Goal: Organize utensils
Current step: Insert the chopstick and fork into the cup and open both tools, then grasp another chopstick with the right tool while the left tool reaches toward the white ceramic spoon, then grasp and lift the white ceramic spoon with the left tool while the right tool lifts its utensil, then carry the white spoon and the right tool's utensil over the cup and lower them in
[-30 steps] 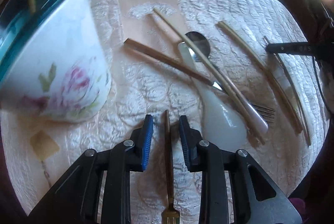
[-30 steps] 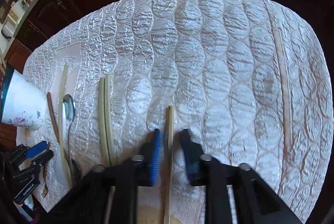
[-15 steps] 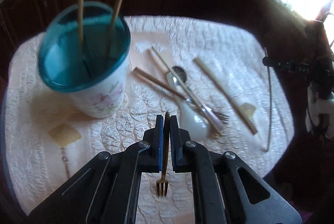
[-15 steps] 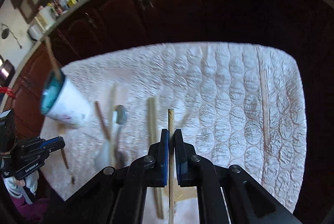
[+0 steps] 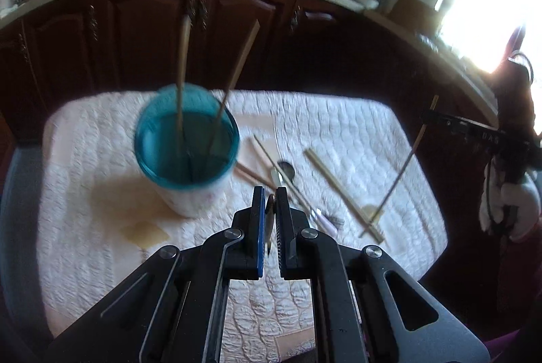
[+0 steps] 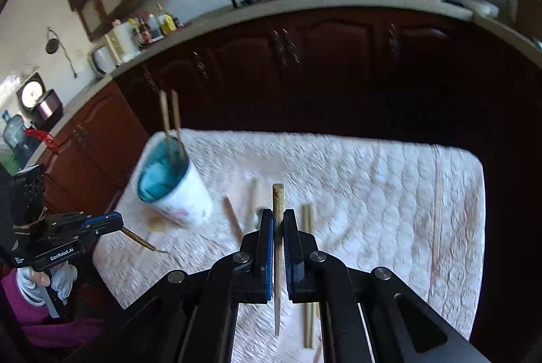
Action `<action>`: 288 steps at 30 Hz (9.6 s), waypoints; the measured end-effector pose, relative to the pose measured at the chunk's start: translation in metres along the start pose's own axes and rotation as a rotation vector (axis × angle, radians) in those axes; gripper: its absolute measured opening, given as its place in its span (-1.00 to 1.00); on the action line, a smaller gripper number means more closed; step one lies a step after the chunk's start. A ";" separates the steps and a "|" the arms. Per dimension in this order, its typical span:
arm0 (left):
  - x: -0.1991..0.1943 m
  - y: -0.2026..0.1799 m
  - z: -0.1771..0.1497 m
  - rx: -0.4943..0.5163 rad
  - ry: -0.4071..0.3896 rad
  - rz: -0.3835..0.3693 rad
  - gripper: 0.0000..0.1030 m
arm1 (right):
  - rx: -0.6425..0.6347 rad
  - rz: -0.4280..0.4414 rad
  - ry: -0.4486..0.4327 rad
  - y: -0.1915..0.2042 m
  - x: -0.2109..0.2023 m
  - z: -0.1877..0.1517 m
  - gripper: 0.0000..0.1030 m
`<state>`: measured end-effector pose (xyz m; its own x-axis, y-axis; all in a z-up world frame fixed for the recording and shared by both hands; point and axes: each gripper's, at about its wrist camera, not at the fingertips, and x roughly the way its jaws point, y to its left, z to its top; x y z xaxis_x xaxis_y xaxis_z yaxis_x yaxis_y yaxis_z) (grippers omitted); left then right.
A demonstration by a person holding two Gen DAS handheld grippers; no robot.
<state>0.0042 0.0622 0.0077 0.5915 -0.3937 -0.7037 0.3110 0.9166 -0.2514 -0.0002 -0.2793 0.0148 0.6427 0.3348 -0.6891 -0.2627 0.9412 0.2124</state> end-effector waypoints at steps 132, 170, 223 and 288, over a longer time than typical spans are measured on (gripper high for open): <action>0.133 -0.021 -0.048 0.027 0.255 0.110 -0.41 | 0.213 0.088 0.287 -0.020 0.124 -0.091 -0.41; 0.189 -0.095 -0.055 0.542 0.372 -0.153 -0.38 | 0.266 0.108 0.234 -0.064 0.118 -0.087 -0.81; 0.053 -0.014 0.020 0.023 0.013 -0.119 -0.79 | 0.064 0.149 0.077 0.016 0.058 -0.022 -0.81; 0.088 0.104 0.066 -0.083 -0.354 0.180 -0.78 | -0.118 0.229 0.074 0.125 0.150 0.098 -0.82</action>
<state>0.1377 0.1184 -0.0372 0.8550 -0.2130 -0.4728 0.1264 0.9699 -0.2083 0.1337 -0.1072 0.0055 0.5038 0.5302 -0.6820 -0.4803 0.8281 0.2890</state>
